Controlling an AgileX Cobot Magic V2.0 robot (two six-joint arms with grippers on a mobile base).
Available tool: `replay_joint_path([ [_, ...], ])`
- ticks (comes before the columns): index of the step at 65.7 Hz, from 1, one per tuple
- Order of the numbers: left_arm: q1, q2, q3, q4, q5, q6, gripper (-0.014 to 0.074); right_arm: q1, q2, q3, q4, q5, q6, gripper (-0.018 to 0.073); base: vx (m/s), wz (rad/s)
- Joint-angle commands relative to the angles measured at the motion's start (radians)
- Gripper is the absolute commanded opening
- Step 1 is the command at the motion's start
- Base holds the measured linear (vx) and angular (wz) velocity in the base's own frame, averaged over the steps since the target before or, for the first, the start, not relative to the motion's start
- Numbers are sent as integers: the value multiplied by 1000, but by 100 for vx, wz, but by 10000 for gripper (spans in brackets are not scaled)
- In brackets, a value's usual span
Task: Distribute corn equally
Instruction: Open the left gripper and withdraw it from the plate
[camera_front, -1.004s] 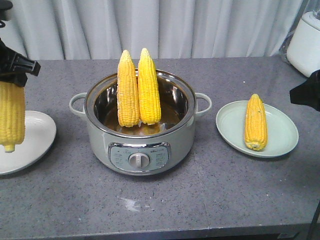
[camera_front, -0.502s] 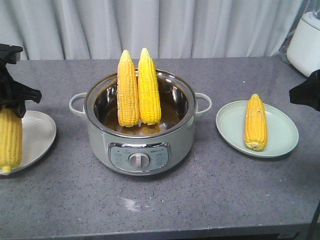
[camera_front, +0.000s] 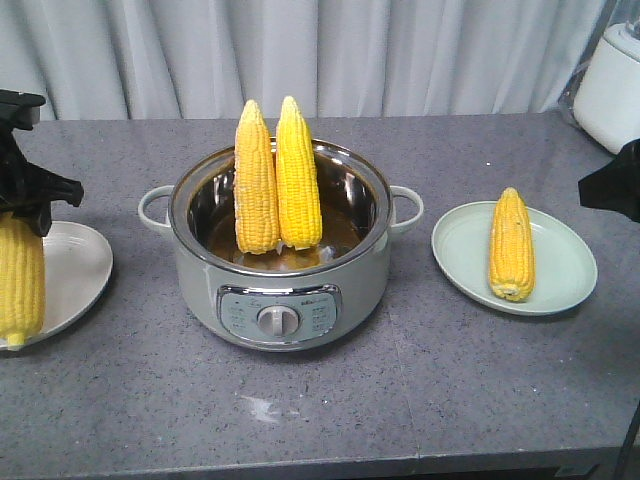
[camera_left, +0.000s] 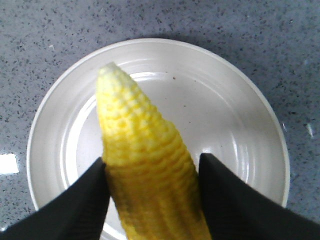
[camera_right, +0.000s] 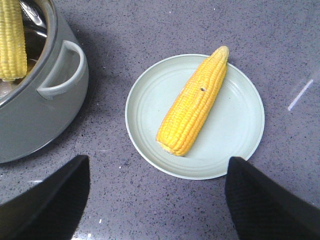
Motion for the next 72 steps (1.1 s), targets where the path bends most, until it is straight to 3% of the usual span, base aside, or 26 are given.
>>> replay_joint_path([
  [1,1,-50,-31,26,-27,-35,477,0,-21,-25,18,-43,-11,546,0,0],
  [10,1,-52,-31,26,-27,-35,633,0,-21,-25,18,-41,-11,546,0,0],
  [19,1,-52,-31,26,-30,-34,707,0,-21,-25,18,-40,-11,546,0,0],
  [55,1,-270,-23,-2,-134,-62,680,0,-21,-25,19,-39,-11,546,0,0],
  [72,-3,-534,201,-2,-264,-88,658,0,-21,-25,22,-40,-11,546,0,0],
])
